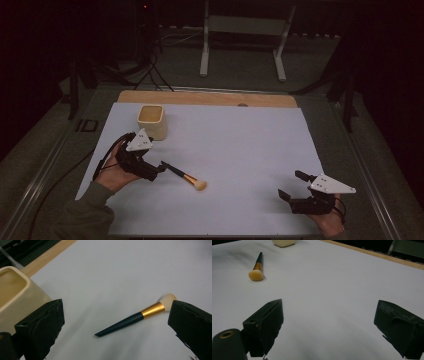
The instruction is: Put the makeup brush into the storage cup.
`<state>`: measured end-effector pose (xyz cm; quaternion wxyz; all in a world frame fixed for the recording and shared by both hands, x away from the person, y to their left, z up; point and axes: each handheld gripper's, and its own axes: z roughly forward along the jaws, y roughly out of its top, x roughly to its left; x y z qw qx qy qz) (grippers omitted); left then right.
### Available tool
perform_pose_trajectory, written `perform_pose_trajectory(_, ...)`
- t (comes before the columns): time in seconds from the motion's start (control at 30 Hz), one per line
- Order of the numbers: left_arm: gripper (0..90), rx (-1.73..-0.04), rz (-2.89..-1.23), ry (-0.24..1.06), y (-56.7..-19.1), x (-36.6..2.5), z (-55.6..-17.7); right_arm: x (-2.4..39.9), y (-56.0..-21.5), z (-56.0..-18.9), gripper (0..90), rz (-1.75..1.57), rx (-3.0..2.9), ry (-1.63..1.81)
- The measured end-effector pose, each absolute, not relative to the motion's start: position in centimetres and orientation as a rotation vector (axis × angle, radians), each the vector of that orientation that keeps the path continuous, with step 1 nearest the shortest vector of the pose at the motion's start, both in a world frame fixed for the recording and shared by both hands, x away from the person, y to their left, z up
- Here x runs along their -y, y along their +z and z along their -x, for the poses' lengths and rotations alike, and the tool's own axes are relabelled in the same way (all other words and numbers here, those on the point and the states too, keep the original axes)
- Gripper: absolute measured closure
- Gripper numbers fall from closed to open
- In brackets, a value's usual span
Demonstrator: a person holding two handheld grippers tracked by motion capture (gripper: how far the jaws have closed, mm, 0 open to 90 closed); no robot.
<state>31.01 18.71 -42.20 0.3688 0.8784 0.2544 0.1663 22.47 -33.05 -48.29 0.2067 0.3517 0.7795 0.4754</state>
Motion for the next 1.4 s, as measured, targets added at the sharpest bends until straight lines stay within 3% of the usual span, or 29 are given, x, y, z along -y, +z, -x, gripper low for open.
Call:
perform_pose_trajectory(0.53, 2.1, -0.573, -2.426, 0.351, -42.8, -16.9, -31.8, 33.0, -48.3, -22.5, 8.7, -0.98, -2.179, 1.325)
perform_pose_trajectory(1.4, 3.3, -0.552, -2.482, 0.323, -43.8, -15.9, -32.4, 33.0, -48.4, -22.5, 8.7, -0.979, -2.183, 1.324)
